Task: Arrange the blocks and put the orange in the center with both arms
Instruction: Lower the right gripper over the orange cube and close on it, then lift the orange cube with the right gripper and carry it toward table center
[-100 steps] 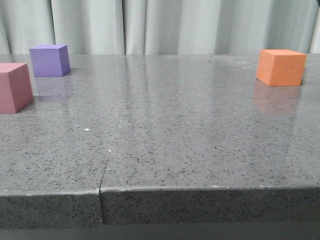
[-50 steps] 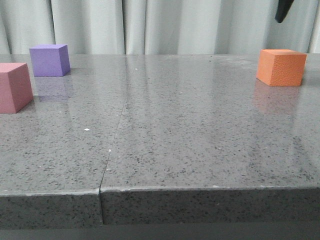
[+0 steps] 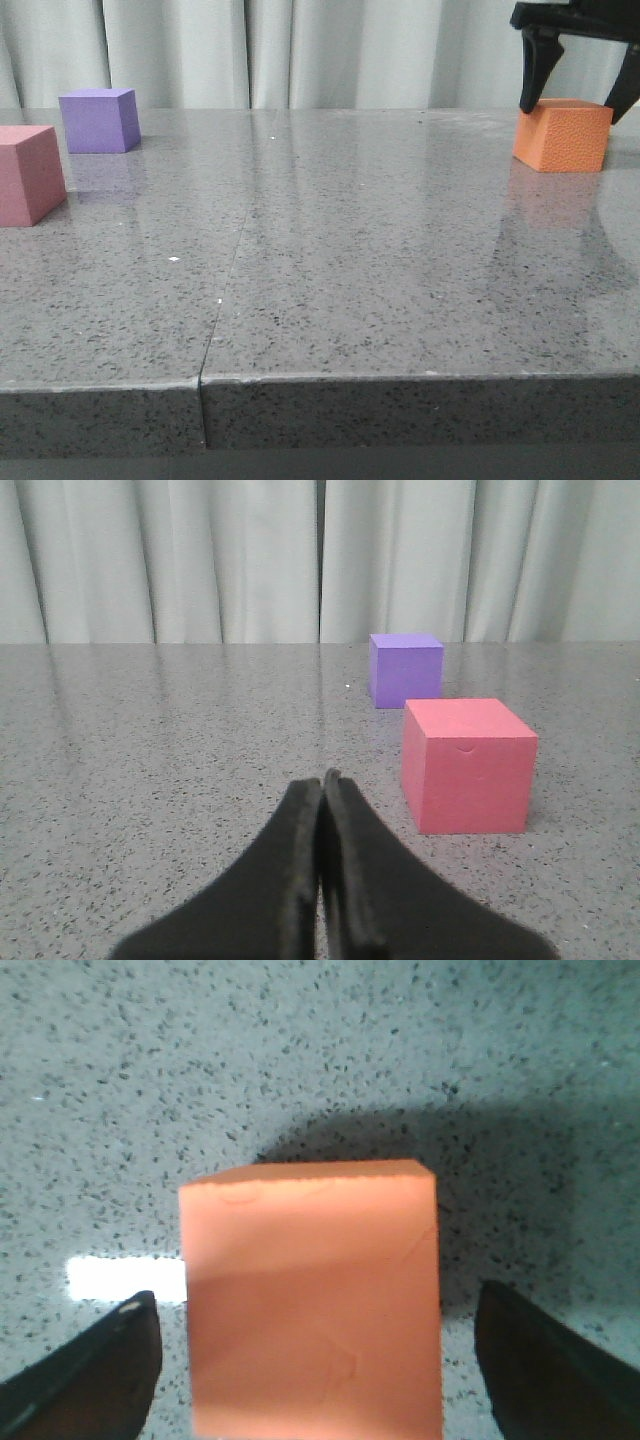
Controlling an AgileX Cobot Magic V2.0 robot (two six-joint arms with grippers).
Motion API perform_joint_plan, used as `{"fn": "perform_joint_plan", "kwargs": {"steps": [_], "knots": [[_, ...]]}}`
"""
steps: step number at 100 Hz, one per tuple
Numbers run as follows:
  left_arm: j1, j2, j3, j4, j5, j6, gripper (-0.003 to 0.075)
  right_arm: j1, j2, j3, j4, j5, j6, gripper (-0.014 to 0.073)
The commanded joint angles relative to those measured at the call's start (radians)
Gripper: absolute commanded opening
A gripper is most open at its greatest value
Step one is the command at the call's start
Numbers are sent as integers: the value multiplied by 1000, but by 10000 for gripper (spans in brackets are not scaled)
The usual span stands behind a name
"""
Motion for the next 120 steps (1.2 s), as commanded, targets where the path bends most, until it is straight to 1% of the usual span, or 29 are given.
{"fn": "perform_joint_plan", "kwargs": {"steps": [1,14,21,26,38,45,62,76,96,120], "knots": [[2,-29,41,-4,-78,-9,-20,-3,-39,-35,13,12,-10,629],[2,-29,41,-4,-78,-9,-20,-3,-17,-35,13,6,-10,627],[2,-29,41,-4,-78,-9,-20,-3,-10,-35,13,6,-10,603],[2,-29,41,-4,-78,-9,-20,-3,-9,-35,13,5,-10,562],[2,-29,41,-4,-78,-9,-20,-3,-9,-35,13,4,-10,410],[2,-29,41,-4,-78,-9,-20,-3,-9,-35,15,8,-10,363],[2,-29,41,-4,-78,-9,-20,0,-12,-51,41,54,-5,362],[2,-29,41,-4,-78,-9,-20,33,-13,-103,61,92,28,362],[2,-29,41,-4,-78,-9,-20,144,-20,-158,107,92,60,362],[2,-29,41,-4,-78,-9,-20,288,-15,-166,115,88,147,362]]}}
